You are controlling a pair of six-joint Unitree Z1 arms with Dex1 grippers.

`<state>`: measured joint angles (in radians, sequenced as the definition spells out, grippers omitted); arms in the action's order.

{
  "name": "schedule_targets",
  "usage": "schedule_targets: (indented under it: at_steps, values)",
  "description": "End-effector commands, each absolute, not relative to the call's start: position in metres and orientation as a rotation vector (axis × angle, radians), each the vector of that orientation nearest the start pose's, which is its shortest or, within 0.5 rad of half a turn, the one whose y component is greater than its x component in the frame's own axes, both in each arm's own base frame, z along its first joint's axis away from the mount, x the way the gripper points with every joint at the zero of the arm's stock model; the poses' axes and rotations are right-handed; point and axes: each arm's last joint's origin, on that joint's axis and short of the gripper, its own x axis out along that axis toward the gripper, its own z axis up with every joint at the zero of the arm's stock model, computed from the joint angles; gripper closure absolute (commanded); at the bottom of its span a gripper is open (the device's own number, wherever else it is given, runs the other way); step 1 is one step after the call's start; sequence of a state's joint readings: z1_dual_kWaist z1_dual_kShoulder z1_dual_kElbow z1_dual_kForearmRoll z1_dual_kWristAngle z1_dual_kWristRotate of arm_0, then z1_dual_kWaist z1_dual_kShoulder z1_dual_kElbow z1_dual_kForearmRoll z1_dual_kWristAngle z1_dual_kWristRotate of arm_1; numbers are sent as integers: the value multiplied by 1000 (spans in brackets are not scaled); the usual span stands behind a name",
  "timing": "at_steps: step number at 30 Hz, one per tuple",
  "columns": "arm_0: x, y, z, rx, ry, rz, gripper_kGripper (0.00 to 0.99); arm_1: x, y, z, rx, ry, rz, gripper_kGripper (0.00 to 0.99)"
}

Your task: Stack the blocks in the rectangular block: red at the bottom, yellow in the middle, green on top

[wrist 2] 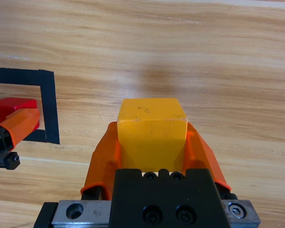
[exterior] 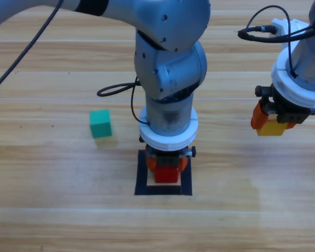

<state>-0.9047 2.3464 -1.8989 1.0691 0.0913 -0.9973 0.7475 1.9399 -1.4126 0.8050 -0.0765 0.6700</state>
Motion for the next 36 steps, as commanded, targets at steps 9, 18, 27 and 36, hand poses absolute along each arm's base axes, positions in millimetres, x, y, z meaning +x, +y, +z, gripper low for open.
schedule_targets:
  at_steps: [9, 18, 27, 36]
  values:
    - [287, -376, 155, -7, 1512, 109, 959, 282, 251, 242, 4, 1342, 93, 990]
    - [283, -377, 157, -14, 1509, 104, 672, 282, 251, 241, 2, 1345, 93, 990]
    - [278, -376, 174, -30, 1489, 86, 0, 282, 251, 243, 4, 1340, 97, 990]
    - [274, -369, 219, -77, 1431, 30, 0, 270, 253, 259, 8, 1298, 123, 990]
